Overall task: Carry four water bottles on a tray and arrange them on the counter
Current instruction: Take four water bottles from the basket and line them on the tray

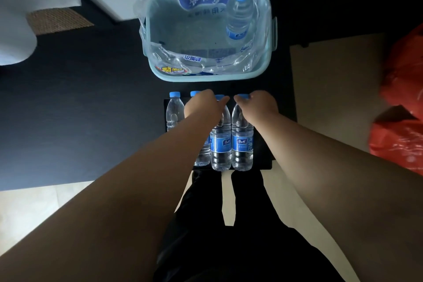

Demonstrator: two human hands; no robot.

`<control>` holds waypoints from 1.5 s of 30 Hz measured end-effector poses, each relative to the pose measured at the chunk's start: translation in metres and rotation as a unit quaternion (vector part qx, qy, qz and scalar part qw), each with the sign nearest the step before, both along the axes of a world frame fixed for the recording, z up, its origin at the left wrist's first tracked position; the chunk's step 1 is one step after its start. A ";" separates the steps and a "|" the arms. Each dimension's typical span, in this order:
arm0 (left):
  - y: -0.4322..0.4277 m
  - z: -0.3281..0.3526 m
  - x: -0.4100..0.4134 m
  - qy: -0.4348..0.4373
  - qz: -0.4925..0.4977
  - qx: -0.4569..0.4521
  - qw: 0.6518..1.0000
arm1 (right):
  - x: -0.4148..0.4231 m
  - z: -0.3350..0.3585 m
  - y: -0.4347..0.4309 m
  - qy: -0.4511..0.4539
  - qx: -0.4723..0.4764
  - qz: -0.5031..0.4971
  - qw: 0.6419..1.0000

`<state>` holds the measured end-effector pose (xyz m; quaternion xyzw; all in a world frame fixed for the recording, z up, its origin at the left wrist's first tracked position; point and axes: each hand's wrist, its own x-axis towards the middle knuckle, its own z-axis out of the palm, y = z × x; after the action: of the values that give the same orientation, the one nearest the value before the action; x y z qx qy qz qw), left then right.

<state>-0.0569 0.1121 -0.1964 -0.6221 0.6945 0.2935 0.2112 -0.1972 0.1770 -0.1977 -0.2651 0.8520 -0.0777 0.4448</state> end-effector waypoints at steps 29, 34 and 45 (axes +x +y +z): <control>0.066 0.039 0.164 -0.045 -0.059 0.023 0.997 | -0.025 0.048 0.096 0.075 0.121 0.356 0.924; 0.054 0.024 0.176 -0.058 -0.012 0.025 0.998 | -0.022 0.038 0.085 0.103 0.130 0.332 0.928; 0.032 -0.041 0.191 -0.069 0.067 0.040 0.995 | -0.010 -0.022 0.091 0.222 0.157 0.275 0.922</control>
<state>0.1339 0.1439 -0.2373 -0.6771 0.6224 0.2911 0.2635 -0.2072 0.2678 -0.2195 -0.4267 0.8236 0.2430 0.2840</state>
